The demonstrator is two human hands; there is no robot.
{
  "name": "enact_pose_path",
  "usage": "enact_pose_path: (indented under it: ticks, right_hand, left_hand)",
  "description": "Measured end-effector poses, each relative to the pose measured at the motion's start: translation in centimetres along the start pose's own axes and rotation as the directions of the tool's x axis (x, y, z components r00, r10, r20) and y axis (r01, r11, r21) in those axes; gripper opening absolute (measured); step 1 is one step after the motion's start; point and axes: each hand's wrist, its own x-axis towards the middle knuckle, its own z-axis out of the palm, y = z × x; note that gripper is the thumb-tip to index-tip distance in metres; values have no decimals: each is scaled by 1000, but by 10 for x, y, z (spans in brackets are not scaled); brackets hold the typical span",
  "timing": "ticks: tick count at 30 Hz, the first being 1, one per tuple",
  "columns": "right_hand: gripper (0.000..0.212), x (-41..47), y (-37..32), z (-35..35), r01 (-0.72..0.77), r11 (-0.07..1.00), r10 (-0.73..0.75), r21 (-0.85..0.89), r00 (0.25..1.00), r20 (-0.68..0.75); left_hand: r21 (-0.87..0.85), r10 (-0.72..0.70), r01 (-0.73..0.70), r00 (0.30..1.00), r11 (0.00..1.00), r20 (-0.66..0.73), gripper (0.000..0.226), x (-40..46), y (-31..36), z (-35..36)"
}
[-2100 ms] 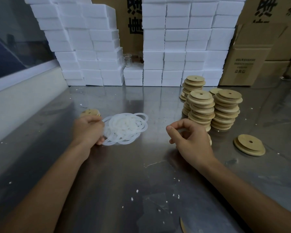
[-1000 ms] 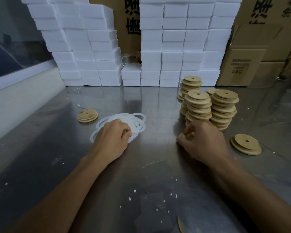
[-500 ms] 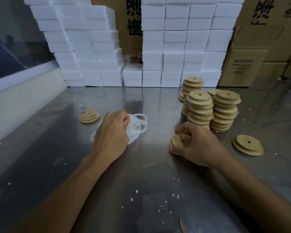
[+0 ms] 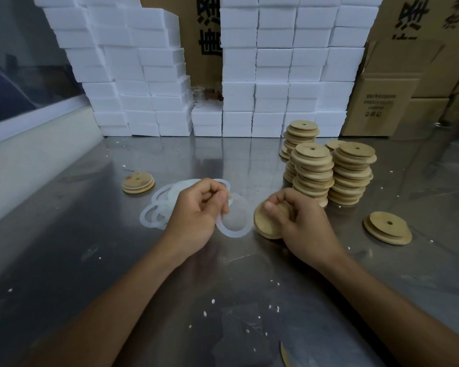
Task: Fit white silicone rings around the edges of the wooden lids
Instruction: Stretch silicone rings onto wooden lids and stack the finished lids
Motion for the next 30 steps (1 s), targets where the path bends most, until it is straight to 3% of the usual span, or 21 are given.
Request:
enact_pose_path:
  ticks: [5, 11, 15, 20, 23, 30]
  right_hand:
    - [48, -3, -9, 3, -21, 979, 9, 201, 998, 60]
    - [12, -6, -13, 9, 73, 984, -75, 165, 997, 5]
    - [10, -5, -11, 9, 119, 975, -115, 188, 993, -33]
    - [7, -5, -9, 13, 159, 972, -147, 176, 986, -76]
    - [7, -4, -7, 13, 175, 967, -160, 187, 983, -95]
    - [4, -4, -7, 16, 161, 962, -145, 222, 986, -85]
  left_hand:
    - [5, -20, 20, 1000, 1000, -5, 21, -3, -2, 9]
    - [87, 21, -20, 1000, 996, -13, 14, -6, -6, 15]
    - [184, 58, -49, 997, 982, -43, 11, -5, -6, 15]
    - [-11, -74, 74, 996, 997, 59, 12, -11, -3, 21]
    - [-88, -71, 73, 997, 993, 30, 10, -11, -4, 22]
    - [94, 54, -41, 989, 995, -135, 23, -7, -6, 20]
